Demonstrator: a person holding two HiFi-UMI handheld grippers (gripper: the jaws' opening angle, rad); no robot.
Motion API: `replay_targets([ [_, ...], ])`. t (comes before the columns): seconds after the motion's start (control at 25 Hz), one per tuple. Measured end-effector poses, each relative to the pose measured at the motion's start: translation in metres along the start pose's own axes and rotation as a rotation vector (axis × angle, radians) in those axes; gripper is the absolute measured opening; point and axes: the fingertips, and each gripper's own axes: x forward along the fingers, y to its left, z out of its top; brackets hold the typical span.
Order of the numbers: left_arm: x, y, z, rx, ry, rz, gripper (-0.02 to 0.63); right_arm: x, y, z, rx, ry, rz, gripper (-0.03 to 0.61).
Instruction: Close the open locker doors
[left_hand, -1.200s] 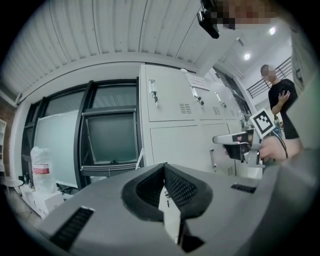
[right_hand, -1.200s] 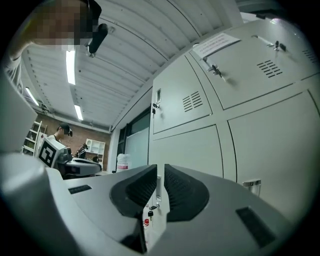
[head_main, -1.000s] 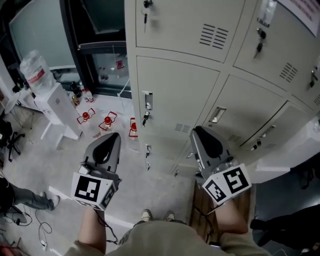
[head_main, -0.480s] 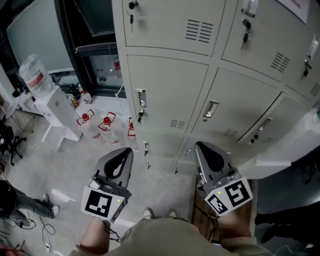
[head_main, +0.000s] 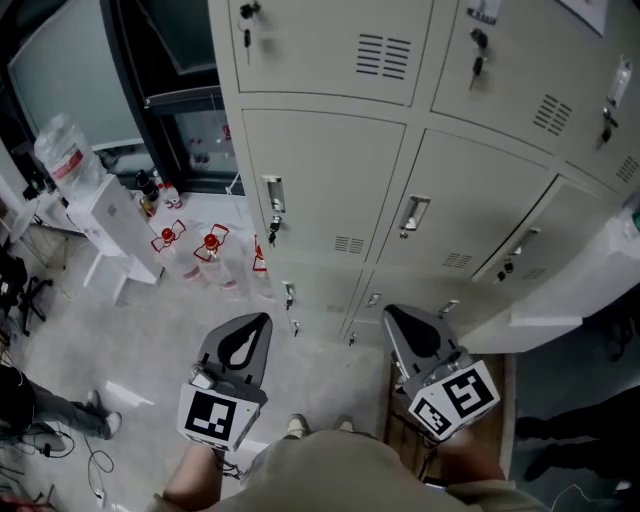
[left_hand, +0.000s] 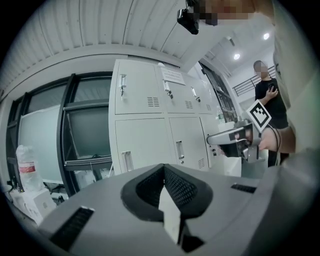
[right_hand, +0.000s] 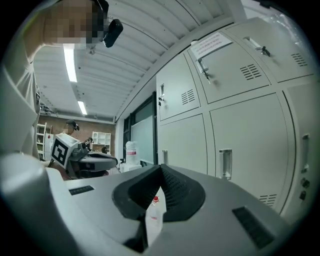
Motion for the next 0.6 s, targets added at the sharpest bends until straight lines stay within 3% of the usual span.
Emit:
replay_targets([
  [0.6, 0.0056, -0.0070, 0.0032, -0.019, -0.002, -0.002, 0.008, -0.0023, -0.0085, 0.0068, -0.045, -0.009, -0.006, 0.006],
])
